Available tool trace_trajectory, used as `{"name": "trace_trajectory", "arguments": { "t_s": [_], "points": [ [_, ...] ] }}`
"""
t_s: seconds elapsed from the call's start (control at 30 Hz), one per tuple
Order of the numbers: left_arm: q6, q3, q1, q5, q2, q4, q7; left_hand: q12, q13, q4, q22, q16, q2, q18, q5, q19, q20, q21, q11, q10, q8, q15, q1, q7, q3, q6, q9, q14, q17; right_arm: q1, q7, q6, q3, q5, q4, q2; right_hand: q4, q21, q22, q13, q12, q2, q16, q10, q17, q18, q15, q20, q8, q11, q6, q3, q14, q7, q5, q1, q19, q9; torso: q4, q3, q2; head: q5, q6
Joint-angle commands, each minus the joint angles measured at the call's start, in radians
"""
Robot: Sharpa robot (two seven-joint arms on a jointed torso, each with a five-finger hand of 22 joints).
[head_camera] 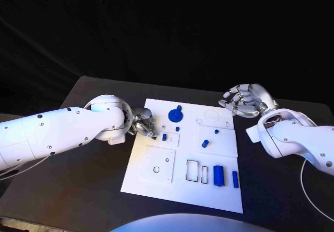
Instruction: Assemble the parts on the task board
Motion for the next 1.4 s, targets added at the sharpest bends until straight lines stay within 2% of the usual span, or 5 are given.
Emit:
{"name": "trace_trajectory", "arguments": {
  "t_s": [0.03, 0.73, 1.07, 1.4],
  "points": [
    [0.016, 0.000, 0.000, 0.014, 0.003, 0.001, 0.001, 0.005, 0.001, 0.014, 0.001, 0.004, -0.007, -0.012, 0.004, 0.002, -0.006, 0.002, -0.005, 0.001, 0.005, -0.008, -0.019, -0.019, -0.018, 0.014, -0.003, 0.076, 0.135, -0.001, 0.009, 0.011, 0.000, -0.006, 0.002, 0.000, -0.001, -0.004, -0.001, -0.001, 0.003, 0.002, -0.005, -0.005, 0.001, 0.020, -0.001, -0.002, 0.004, -0.002, -0.006, 0.004, 0.001, -0.001, 0.000, -0.011, 0.006, -0.001, -0.0004, -0.0001, 0.000, 0.000, -0.001],
    [0.018, 0.000, 0.000, 0.016, 0.006, -0.007, -0.001, 0.006, 0.001, 0.072, 0.001, 0.004, -0.018, -0.013, 0.005, 0.004, -0.009, 0.000, -0.007, 0.002, 0.005, -0.010, -0.056, -0.020, -0.106, 0.026, -0.014, 0.076, 0.135, -0.001, 0.009, 0.010, 0.000, -0.005, 0.003, -0.003, -0.001, -0.007, -0.004, -0.005, 0.004, 0.001, -0.009, -0.006, 0.001, 0.020, -0.001, -0.002, 0.005, -0.002, -0.006, 0.004, 0.001, -0.001, 0.000, -0.015, 0.008, -0.002, -0.0001, 0.0005, 0.000, -0.002, -0.003],
    [0.018, 0.000, 0.000, 0.017, 0.006, -0.011, -0.003, 0.007, 0.002, 0.077, 0.005, 0.004, -0.005, -0.013, 0.006, 0.007, -0.009, 0.000, -0.005, 0.002, 0.000, -0.009, -0.118, -0.019, -0.182, 0.032, -0.024, 0.076, 0.136, 0.000, 0.009, 0.010, 0.000, -0.005, 0.004, -0.004, 0.000, -0.007, -0.004, -0.005, 0.004, 0.001, -0.009, -0.007, 0.001, 0.020, -0.001, -0.002, 0.005, -0.002, -0.006, 0.003, 0.001, -0.001, 0.000, -0.017, 0.008, -0.002, -0.0004, 0.0004, 0.000, -0.002, -0.003],
    [0.020, 0.000, 0.000, 0.018, 0.006, -0.013, -0.004, 0.008, 0.004, 0.075, 0.005, 0.004, -0.002, -0.013, 0.007, 0.007, -0.009, 0.000, -0.006, 0.004, 0.001, -0.009, -0.123, -0.020, -0.190, 0.034, -0.024, 0.076, 0.136, 0.000, 0.008, 0.010, 0.000, -0.005, 0.005, -0.005, 0.000, -0.007, -0.004, -0.005, 0.004, 0.001, -0.009, -0.007, 0.001, 0.020, -0.001, -0.002, 0.005, -0.002, -0.006, 0.003, 0.001, -0.001, 0.000, -0.017, 0.008, -0.002, 0.0003, 0.0000, 0.000, -0.002, -0.003]
  ]
}}
